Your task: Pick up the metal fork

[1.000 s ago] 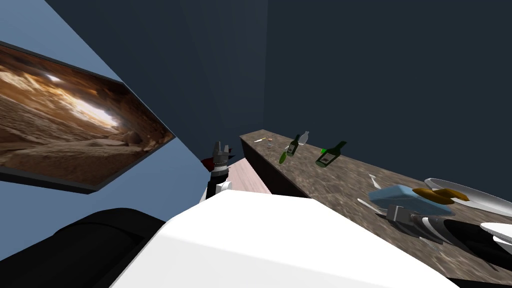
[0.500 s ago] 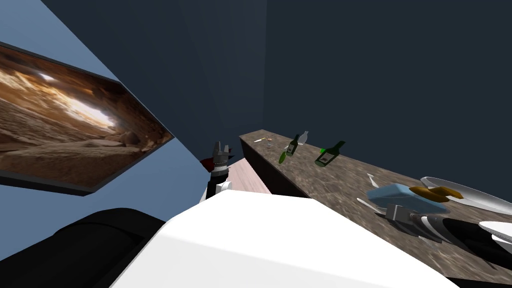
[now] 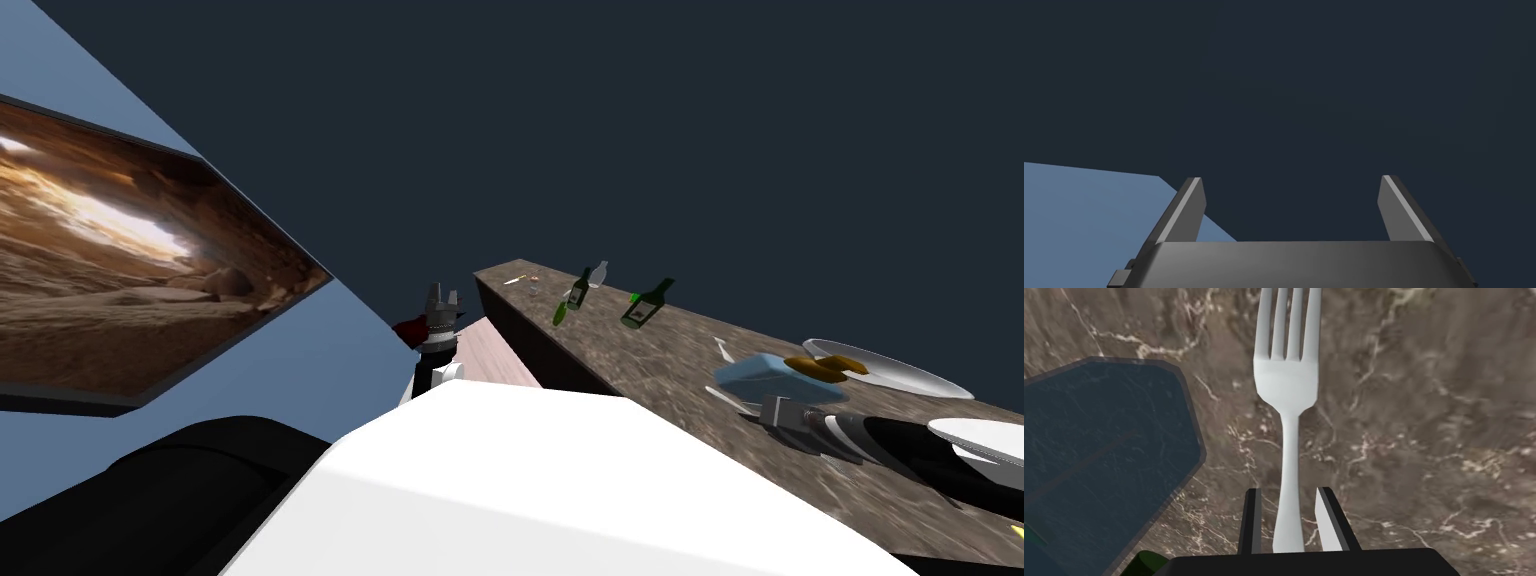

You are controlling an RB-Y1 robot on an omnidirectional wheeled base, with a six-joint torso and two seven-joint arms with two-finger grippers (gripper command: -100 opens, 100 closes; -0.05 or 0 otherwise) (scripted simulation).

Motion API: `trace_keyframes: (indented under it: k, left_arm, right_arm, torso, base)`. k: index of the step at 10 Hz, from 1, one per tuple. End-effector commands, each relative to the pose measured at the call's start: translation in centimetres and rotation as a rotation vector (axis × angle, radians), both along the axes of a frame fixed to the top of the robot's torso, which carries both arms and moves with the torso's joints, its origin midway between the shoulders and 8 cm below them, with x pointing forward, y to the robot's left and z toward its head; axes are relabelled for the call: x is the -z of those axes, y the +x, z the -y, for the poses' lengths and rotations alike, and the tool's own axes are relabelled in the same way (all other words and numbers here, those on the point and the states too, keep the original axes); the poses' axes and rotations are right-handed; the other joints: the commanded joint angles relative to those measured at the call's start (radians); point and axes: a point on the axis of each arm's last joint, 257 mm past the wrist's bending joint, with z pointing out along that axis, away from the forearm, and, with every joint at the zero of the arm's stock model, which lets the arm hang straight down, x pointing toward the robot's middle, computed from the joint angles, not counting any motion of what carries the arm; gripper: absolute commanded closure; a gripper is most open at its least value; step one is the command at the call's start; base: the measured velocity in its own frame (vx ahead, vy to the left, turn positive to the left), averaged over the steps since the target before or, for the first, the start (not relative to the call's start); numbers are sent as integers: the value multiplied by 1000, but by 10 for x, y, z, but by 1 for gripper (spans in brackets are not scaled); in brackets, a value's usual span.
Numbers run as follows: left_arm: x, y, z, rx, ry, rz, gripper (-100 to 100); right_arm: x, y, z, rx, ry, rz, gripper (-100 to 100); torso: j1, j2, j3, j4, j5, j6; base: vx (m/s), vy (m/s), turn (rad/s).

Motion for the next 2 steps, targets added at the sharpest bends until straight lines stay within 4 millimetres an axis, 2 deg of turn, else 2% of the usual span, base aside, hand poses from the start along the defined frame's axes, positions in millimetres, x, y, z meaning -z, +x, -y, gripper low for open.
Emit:
trace_keyframes:
  k: [1,2]
  left_arm:
    - [0,0,0,0,0,0,0]
    - [0,0,0,0,0,0,0]
  right_arm:
    - [0,0,0,0,0,0,100]
    - [0,0,0,0,0,0,0]
  torso:
    - [0,0,0,0,0,0]
    - [0,0,0,0,0,0]
  base:
    - [-1,0,-12]
    - [0,0,0]
